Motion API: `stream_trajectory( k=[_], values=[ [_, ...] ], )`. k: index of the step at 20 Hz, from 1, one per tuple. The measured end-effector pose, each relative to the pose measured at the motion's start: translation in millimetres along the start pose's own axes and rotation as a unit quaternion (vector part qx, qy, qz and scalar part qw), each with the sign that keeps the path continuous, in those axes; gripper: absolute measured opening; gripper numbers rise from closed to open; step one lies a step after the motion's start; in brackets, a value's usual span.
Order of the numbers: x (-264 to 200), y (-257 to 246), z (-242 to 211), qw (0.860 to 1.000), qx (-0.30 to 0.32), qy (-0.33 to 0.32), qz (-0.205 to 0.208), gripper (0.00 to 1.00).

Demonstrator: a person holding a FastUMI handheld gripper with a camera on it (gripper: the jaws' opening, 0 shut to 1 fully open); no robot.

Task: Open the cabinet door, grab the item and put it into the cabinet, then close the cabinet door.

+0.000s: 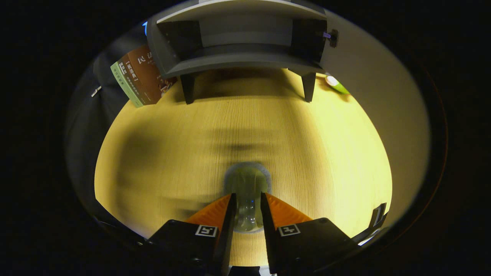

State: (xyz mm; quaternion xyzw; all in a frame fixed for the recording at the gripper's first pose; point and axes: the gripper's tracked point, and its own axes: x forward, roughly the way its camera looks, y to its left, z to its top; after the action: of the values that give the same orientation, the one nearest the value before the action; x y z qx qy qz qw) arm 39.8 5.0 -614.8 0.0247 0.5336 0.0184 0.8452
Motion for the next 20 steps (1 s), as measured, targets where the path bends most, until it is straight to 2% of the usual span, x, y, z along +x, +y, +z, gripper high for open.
stream_trajectory(
  k=[9, 10, 16, 20],
  values=[
    [4, -1, 9, 1.000, -0.024, 0.000, -0.005, 0.45],
    [10, -2, 6, 1.000, -0.027, 0.005, -0.006, 0.20],
    [12, -5, 7, 0.999, -0.031, 0.006, -0.008, 0.20],
    [-4, -4, 21, 1.000, -0.015, -0.010, -0.005, 0.20]
  ],
)
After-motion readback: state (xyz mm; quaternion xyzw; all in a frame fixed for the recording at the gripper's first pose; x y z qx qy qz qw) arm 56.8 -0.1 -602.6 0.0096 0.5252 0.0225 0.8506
